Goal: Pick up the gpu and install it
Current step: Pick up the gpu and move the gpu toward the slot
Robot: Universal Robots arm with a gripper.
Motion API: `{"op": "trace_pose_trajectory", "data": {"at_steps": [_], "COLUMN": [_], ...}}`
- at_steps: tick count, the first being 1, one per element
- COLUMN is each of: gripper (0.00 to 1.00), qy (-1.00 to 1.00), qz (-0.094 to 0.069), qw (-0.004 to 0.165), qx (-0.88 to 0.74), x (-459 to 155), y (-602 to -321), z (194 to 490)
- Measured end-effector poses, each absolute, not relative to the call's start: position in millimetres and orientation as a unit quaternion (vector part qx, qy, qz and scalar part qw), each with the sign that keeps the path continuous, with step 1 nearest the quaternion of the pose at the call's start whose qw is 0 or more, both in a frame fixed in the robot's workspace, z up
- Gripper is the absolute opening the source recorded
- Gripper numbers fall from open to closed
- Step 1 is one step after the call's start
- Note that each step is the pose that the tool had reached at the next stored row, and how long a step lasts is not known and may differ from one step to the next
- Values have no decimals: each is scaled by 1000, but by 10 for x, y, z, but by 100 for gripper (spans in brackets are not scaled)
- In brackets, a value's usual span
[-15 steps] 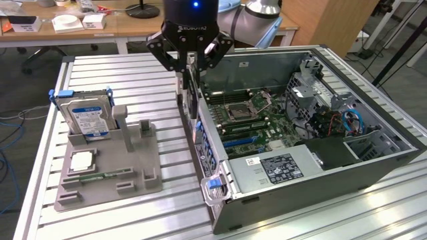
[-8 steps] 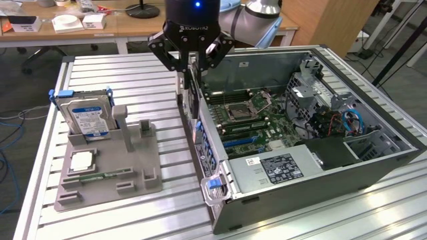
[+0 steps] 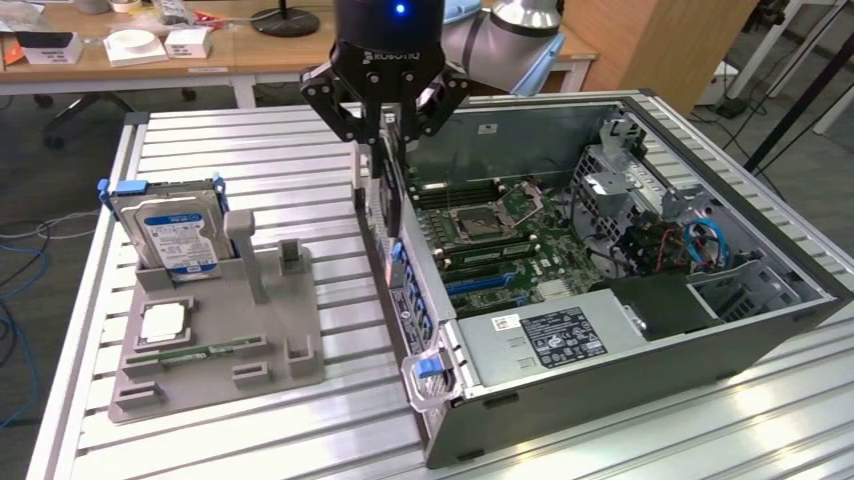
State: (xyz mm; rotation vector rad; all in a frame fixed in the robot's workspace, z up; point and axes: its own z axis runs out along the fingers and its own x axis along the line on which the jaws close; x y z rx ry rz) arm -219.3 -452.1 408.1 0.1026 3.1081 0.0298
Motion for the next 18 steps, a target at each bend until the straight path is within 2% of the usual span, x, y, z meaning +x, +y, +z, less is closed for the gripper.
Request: {"op": "trace_pose_trajectory", "data": {"at_steps": [18], "gripper": [26], "qy": [999], "qz": [10], "qw": [16], "qx": [33], "x": [-2115], "y": [-4521], "z": [4081]}}
